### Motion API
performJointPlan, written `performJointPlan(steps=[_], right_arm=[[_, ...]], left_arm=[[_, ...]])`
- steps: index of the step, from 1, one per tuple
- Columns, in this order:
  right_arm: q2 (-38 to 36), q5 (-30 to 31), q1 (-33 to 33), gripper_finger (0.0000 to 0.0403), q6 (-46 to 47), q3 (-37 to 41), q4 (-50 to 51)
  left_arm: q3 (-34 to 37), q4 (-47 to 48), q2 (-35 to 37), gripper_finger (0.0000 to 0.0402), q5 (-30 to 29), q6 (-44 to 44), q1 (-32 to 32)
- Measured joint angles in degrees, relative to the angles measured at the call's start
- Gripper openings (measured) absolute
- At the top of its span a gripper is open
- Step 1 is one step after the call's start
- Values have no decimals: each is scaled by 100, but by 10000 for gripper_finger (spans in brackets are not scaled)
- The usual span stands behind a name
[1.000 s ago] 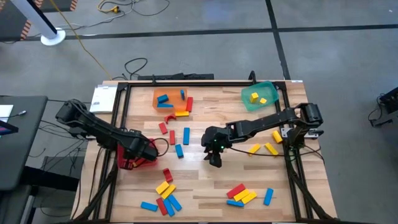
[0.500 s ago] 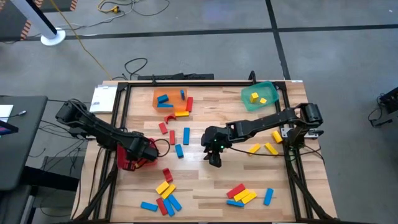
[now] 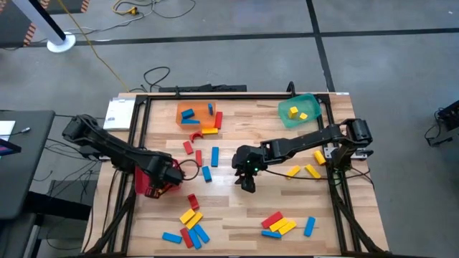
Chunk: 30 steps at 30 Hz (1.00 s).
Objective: Sort blocks
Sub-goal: Put the blue block into the orange bin
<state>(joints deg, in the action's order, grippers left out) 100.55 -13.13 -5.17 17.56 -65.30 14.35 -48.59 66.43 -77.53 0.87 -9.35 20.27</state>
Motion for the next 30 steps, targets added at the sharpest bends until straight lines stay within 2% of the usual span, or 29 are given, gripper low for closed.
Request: performJointPlan(steps=[8,17,26,30], right_arm=[[0,-2,0,198,0,0,-2],[0,-2,0,198,0,0,-2],[0,-2,0,198,0,0,-4],[0,-2,0,198,0,0,-4]], left_arm=[[-687,11,942,150,-648,36,0],[-1257,596,1793,151,-2190,-130,183],[-1330,330,2054,151,-3440,280,400],[-1330,-242,2014,151,-3571,614,400]])
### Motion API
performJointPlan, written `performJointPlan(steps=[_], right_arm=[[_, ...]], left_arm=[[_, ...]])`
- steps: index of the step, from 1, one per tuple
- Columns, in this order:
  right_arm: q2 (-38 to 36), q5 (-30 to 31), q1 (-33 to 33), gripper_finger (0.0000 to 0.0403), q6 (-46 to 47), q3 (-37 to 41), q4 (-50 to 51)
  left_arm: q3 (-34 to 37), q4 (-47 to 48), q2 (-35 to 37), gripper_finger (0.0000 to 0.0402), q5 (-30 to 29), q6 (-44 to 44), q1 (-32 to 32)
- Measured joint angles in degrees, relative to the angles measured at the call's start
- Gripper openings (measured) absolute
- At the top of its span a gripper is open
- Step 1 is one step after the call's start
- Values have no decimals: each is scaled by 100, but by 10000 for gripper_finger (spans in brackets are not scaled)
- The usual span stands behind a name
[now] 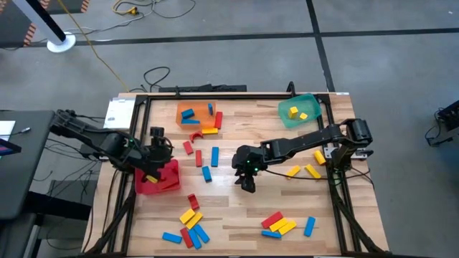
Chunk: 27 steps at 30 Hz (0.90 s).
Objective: Sort blocks
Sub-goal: Put the blue block into the orange bin
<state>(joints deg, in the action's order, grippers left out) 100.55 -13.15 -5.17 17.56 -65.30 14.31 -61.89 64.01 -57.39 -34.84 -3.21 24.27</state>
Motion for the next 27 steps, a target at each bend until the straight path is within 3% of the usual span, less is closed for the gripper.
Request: performJointPlan(steps=[7,19,27], right_arm=[[0,0,0,198,0,0,0],[0,-2,0,198,0,0,-1],[0,-1,0,198,0,0,-2]], left_arm=[[107,-504,-524,151,227,-28,65],[114,1154,-2143,151,655,-929,494],[114,1362,-2767,151,910,-888,599]])
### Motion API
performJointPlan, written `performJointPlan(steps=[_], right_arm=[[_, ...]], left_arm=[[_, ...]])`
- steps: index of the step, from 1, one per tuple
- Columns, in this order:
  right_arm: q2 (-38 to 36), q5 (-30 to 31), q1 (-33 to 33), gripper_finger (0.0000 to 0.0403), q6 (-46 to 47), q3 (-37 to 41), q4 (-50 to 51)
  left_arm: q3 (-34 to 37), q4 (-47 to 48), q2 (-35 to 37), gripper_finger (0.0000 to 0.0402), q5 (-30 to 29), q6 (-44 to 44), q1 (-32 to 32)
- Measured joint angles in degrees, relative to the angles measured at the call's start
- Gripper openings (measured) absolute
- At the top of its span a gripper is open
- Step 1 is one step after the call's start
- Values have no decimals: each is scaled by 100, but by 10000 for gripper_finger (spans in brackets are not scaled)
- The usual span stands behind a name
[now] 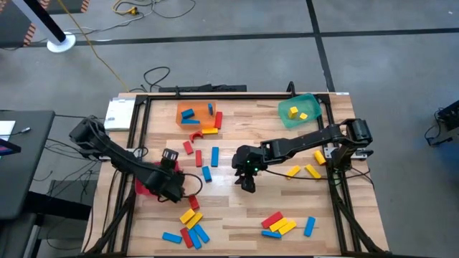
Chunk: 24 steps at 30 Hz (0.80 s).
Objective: Sort blocks
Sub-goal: Put the blue block into the orange bin
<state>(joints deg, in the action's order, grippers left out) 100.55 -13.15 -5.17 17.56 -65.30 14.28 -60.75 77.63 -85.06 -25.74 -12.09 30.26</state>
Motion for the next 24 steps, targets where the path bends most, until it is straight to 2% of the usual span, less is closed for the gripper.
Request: performJointPlan(steps=[14,24], right_arm=[[0,0,0,198,0,0,1],[0,0,0,198,0,0,1]], left_arm=[[0,151,-131,151,-200,-345,43],[0,102,-131,151,-1565,-499,486]])
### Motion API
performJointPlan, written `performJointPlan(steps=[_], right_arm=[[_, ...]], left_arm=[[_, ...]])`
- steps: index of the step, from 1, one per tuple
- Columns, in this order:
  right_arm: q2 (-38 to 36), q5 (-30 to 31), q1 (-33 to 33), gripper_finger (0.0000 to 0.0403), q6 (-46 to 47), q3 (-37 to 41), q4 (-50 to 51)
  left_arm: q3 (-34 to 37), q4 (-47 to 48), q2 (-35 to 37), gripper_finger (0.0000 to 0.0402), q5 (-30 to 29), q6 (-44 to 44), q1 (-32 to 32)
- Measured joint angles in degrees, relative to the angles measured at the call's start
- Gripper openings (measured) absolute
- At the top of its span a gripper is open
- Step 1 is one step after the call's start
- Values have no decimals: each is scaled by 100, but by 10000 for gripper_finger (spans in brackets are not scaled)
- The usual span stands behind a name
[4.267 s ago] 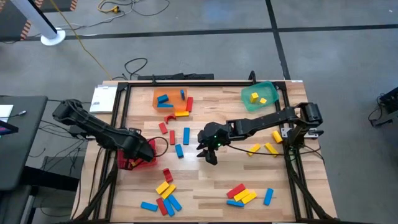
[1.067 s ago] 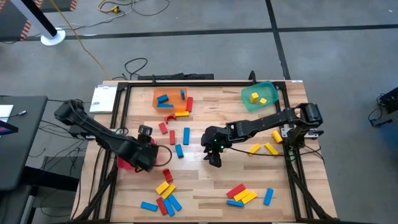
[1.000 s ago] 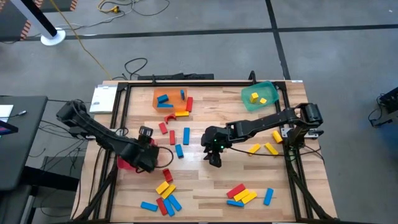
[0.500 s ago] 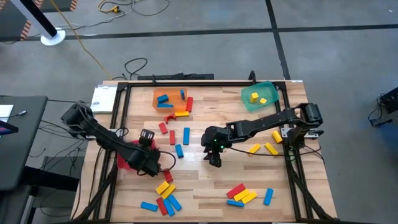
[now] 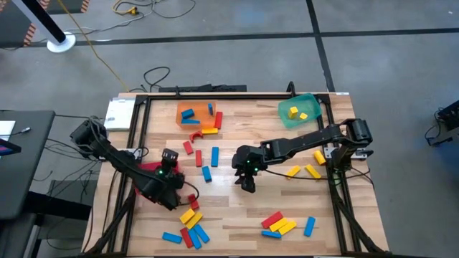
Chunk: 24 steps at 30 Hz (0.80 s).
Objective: Sort blocks
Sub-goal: Put the blue block into the orange bin
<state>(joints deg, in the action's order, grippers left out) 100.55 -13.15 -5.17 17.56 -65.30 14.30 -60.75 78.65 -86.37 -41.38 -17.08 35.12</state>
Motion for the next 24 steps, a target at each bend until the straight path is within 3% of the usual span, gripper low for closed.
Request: performJointPlan(steps=[7,21,24], right_arm=[[0,-1,0,198,0,0,0],[0,-1,0,198,0,0,0],[0,0,0,198,0,0,0]], left_arm=[[0,-208,0,151,-5,326,38],[-60,-533,1,151,2365,1421,38],[-162,-532,2,151,2556,1425,38]])
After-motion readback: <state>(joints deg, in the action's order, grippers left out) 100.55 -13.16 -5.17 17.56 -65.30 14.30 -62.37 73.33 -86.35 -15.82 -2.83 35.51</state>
